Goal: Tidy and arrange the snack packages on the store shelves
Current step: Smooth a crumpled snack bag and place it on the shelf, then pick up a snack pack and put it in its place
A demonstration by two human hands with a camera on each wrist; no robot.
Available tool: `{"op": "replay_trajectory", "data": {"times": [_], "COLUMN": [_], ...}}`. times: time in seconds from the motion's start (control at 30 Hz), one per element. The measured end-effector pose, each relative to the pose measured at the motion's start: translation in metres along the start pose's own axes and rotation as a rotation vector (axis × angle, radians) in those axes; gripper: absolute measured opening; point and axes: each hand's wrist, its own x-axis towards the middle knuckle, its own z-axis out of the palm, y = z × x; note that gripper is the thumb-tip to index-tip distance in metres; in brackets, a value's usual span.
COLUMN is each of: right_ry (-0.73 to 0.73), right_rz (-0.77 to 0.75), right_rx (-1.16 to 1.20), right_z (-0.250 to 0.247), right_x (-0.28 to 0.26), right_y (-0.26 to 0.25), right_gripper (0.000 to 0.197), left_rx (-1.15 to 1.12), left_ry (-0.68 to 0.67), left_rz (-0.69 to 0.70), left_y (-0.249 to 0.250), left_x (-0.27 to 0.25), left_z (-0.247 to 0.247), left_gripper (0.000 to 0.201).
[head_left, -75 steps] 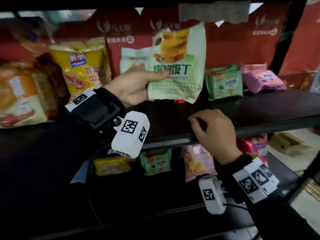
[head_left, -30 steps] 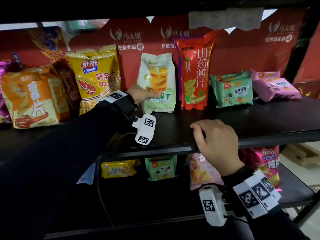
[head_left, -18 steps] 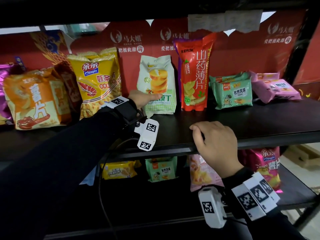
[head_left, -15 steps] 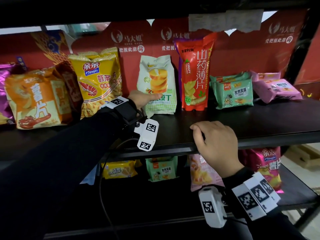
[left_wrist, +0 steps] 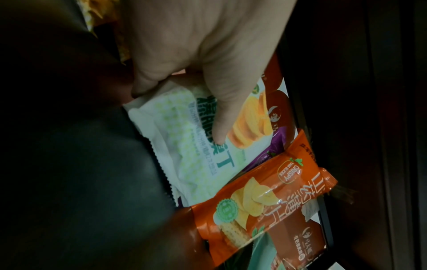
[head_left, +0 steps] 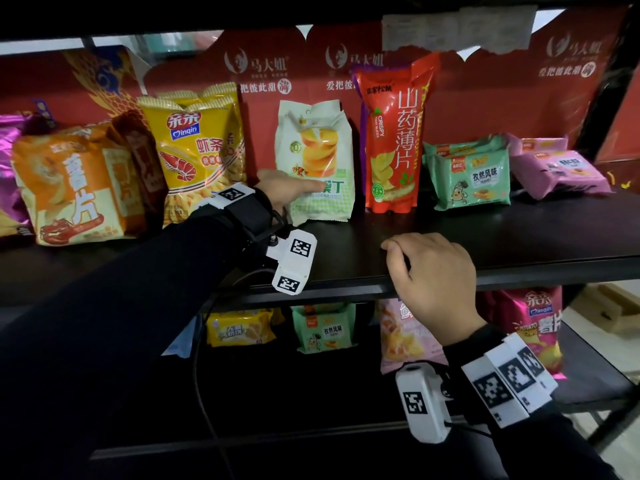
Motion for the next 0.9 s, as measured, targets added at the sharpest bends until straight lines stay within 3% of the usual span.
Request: {"op": "replay_trajectory", "data": {"times": [0.17, 0.27, 0.37, 0.47, 0.53, 0.63, 0.77, 0.9], "right_ry": [0.000, -0.005, 0.013, -0.011, -0.051, -0.116, -0.124, -0.123], "right_rz": [-0.006, -0.008, 0.023, 0.032, 0.011, -0.010, 0.044, 0.087], "right_rx": [0.014, 0.032, 0.048, 0.102, 0.118, 0.094, 0.040, 0.014], "right_z": [0.000, -0.001, 0.000, 0.002, 0.007, 0.017, 0.026, 0.031], "right_x": [-0.001, -0.001, 0.000, 0.000, 0.001, 0.003, 0.006, 0.009], "right_y": [0.001, 0.001, -0.004, -0.024, -0.045, -0.076, -0.099, -0.111], "right_gripper": [0.048, 0.045, 0.033, 0.020, 0.019, 0.022, 0.025, 0.027], "left_rx": [0.024, 0.028, 0.041, 0.034, 0.052, 0.093, 0.203, 0.395], "left_ry": [-0.020, -0.033, 0.156, 0.379, 0.447, 0.321, 0.184, 0.215], "left_rz": [0.021, 0.110, 0.279, 0.385, 0.361, 0.212, -0.007, 0.001], "left_y": [0.012, 0.016, 0.011, 0.004, -0.003, -0.013, -0.018, -0.021], "left_x": [-0.011, -0.031, -0.053, -0.062, -0.053, -0.029, -0.006, 0.012], "left_z": [-0.011, -0.034, -0.065, -0.103, -0.126, -0.148, -0.151, -0.151], "left_gripper": [0.110, 0.108, 0.072, 0.066, 0.065, 0.068, 0.103, 0.119]}}
